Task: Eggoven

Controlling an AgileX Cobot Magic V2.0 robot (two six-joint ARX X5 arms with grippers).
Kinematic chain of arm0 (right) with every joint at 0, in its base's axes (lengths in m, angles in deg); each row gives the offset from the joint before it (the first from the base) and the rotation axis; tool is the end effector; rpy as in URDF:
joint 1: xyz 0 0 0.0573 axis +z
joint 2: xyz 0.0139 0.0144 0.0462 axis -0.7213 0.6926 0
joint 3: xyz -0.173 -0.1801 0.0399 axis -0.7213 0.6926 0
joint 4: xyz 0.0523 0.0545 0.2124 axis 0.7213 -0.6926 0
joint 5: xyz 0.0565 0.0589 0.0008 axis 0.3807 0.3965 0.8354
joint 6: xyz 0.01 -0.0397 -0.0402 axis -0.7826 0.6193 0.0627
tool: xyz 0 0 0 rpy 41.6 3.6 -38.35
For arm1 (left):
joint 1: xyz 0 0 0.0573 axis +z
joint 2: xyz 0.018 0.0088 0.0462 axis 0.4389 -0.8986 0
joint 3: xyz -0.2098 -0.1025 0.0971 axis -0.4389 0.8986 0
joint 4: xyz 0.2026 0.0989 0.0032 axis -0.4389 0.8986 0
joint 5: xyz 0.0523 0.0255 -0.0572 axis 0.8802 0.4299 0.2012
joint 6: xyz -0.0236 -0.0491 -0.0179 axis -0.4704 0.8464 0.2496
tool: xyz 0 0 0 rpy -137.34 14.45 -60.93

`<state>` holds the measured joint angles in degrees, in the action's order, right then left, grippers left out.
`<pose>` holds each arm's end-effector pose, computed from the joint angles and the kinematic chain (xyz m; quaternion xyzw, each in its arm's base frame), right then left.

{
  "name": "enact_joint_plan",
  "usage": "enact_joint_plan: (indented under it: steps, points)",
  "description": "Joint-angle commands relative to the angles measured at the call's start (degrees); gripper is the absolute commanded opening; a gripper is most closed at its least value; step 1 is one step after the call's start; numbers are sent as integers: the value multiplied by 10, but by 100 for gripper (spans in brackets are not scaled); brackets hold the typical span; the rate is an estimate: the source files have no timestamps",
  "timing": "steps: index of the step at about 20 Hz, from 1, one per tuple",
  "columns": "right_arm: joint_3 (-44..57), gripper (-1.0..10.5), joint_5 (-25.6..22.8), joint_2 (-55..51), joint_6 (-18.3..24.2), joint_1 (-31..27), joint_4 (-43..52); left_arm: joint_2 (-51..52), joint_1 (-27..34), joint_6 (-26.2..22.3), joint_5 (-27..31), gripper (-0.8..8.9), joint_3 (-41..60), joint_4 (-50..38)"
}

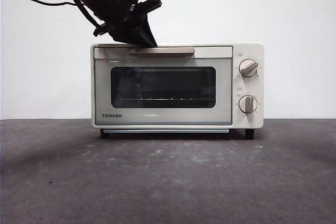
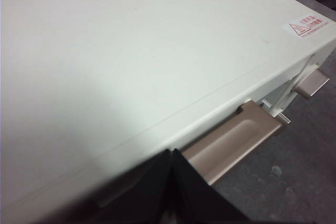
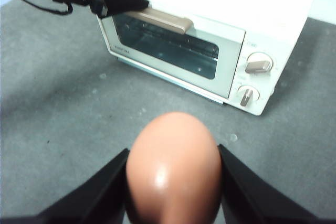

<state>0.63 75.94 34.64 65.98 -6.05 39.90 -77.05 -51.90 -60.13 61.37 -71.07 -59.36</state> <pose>0.0881 0.0683 0.3589 -0.0286 0.2471 0.2538 0.9347 0.3374 -0.1730 0.2895 0.0290 0.2131 -0.3333 0.9180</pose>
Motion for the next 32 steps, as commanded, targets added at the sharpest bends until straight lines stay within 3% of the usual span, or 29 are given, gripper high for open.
enact_joint_plan:
  steps: [1, 7, 23, 32]
  points:
    - [-11, 3, -1, 2, 3, 5, 1, -34, -9, -16, 6, 7, -4, 38]
    - [-11, 3, -1, 3, 3, 5, 2, -34, -43, -33, 6, 7, -4, 96]
    - [-11, 3, -1, 5, 3, 5, 14, 9, -140, -17, -16, 7, -4, 248]
    - [-11, 3, 16, 97, -11, 3, 74, 156, -101, 31, -21, 7, -3, 245]
